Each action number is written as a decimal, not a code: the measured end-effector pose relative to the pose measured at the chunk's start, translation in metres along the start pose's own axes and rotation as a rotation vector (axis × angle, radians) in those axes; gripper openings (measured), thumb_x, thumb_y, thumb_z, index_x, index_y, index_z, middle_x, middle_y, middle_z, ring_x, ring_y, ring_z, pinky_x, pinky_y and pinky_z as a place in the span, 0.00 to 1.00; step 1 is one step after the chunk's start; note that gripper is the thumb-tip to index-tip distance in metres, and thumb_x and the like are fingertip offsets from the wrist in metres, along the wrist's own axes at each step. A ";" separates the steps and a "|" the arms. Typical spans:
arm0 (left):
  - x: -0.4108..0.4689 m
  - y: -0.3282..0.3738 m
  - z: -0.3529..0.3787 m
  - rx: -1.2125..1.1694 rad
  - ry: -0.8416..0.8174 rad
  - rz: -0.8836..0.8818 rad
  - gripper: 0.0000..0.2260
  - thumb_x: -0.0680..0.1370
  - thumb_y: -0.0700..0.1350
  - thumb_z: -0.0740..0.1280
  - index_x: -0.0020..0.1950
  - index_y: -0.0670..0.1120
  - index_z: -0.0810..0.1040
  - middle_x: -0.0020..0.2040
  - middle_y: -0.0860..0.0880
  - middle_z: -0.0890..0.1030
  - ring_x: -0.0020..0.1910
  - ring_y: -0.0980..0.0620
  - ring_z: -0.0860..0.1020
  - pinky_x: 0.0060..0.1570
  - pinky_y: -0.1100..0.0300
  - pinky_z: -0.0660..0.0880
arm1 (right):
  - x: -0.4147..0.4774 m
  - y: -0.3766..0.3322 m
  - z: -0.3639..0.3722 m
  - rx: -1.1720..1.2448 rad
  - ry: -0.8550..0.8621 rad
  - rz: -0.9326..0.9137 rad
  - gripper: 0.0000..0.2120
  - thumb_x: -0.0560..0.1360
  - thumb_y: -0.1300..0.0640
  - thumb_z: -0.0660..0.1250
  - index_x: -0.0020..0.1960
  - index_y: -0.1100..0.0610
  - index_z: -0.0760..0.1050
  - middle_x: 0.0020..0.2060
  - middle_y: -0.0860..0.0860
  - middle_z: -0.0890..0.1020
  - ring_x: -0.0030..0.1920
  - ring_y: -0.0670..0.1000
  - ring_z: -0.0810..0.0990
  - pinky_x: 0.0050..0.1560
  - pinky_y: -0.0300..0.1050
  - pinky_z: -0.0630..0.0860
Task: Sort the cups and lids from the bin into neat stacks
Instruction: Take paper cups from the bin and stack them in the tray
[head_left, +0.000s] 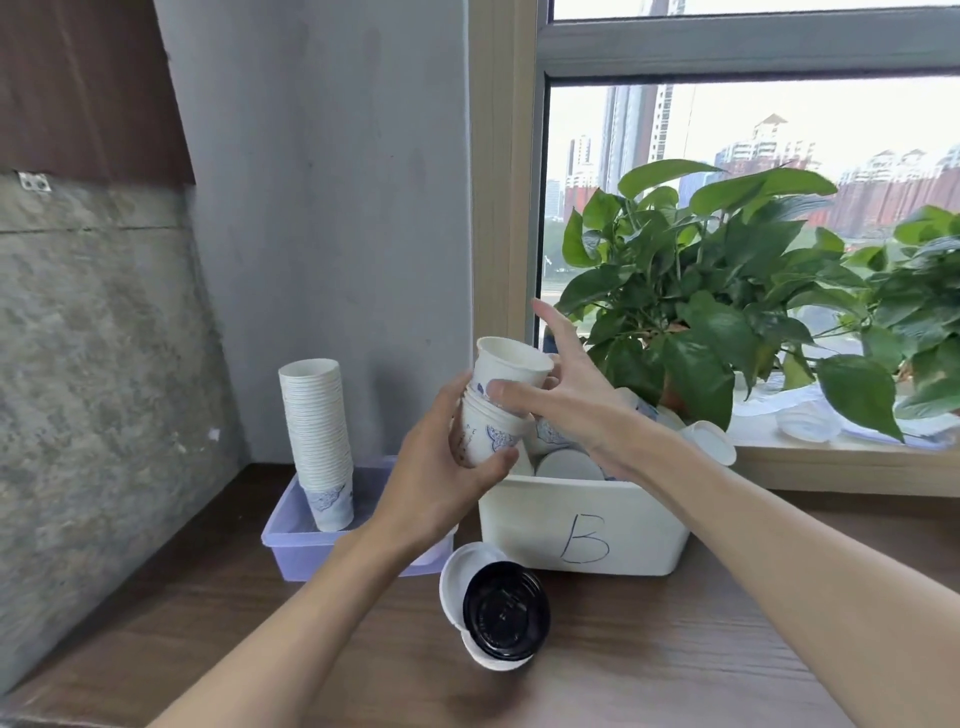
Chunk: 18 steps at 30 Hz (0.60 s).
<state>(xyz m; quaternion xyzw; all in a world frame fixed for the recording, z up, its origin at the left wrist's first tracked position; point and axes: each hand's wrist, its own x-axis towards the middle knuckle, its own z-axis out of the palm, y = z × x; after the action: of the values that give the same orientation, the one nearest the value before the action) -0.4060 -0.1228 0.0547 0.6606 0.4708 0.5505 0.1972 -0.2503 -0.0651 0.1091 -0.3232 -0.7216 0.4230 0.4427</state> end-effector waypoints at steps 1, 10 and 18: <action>0.000 -0.001 -0.001 -0.005 0.003 -0.015 0.33 0.74 0.40 0.75 0.73 0.56 0.65 0.55 0.61 0.81 0.52 0.65 0.80 0.49 0.72 0.74 | 0.001 0.000 0.001 -0.002 -0.002 -0.001 0.38 0.72 0.47 0.73 0.74 0.38 0.55 0.56 0.48 0.79 0.56 0.46 0.79 0.59 0.46 0.75; -0.002 -0.013 -0.001 0.001 0.058 -0.034 0.29 0.73 0.43 0.76 0.68 0.63 0.67 0.50 0.58 0.81 0.45 0.61 0.81 0.43 0.71 0.75 | 0.004 0.011 0.008 -0.204 -0.122 0.084 0.23 0.80 0.48 0.62 0.73 0.53 0.66 0.65 0.45 0.74 0.64 0.44 0.73 0.60 0.39 0.70; 0.000 -0.044 -0.012 0.005 0.152 -0.087 0.28 0.73 0.42 0.75 0.68 0.60 0.68 0.50 0.59 0.81 0.46 0.59 0.80 0.42 0.72 0.75 | 0.038 0.055 -0.005 -0.554 0.069 0.105 0.25 0.74 0.49 0.70 0.69 0.50 0.68 0.59 0.48 0.76 0.57 0.48 0.74 0.52 0.42 0.75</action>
<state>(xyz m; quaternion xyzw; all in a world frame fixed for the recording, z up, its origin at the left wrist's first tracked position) -0.4344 -0.1050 0.0239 0.5966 0.5140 0.5886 0.1830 -0.2558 -0.0076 0.0749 -0.4831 -0.7765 0.2207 0.3391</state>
